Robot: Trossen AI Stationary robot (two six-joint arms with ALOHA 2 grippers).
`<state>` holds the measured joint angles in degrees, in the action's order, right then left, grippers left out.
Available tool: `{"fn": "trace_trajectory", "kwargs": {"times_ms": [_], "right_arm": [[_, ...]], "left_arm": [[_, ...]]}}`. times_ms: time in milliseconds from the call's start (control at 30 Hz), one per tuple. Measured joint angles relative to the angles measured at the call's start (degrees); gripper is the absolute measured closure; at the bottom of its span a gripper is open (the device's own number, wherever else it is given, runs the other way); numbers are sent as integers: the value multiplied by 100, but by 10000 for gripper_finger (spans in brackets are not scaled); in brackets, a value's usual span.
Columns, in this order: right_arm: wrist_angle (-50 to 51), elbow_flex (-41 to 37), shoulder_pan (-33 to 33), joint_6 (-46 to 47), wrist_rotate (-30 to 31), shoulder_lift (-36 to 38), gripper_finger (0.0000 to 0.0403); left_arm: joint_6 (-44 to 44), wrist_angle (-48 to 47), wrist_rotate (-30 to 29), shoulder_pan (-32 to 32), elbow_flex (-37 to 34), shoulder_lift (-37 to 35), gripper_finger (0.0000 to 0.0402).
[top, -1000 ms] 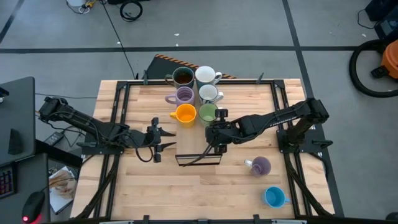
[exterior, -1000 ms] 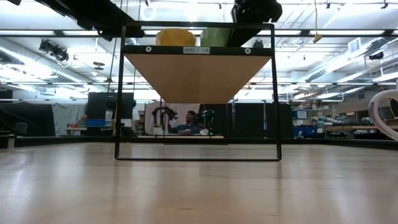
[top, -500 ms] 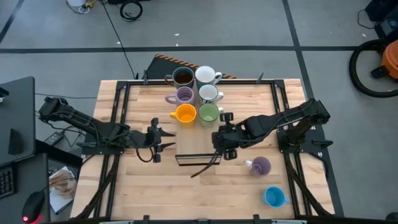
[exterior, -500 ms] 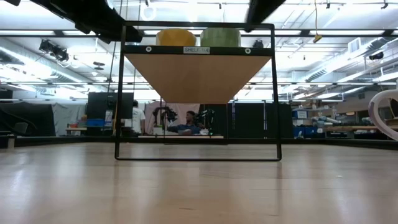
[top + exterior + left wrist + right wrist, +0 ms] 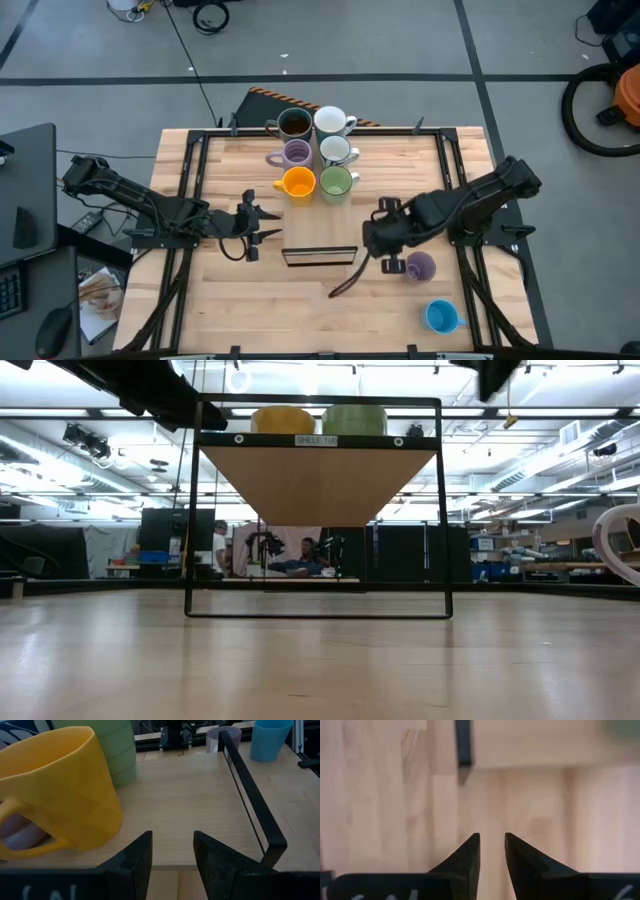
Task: Place coffee mugs
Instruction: Put the purple patterned mug on the shelf
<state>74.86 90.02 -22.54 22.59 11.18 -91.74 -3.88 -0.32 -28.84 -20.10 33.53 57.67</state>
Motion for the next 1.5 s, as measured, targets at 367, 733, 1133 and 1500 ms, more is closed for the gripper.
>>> {"fn": "trace_trajectory", "kwargs": {"times_ms": [367, 733, 1133, 1500], "right_arm": [[-62, -975, -570, 2752, -731, -7, 212], [-208, -1495, -879, 4974, -1528, -9, 200], [-1093, -2390, -1128, 5395, -1784, -10, 224], [-1173, -2643, -1120, 4469, -1466, -13, 355]], "left_arm": [[-258, 4, 0, -2, 1, 0, 251], [-251, 5, 0, 0, 1, 0, 251], [-96, 4, 0, -2, 1, 0, 251], [155, 7, -2, 0, 1, 0, 251]]}}
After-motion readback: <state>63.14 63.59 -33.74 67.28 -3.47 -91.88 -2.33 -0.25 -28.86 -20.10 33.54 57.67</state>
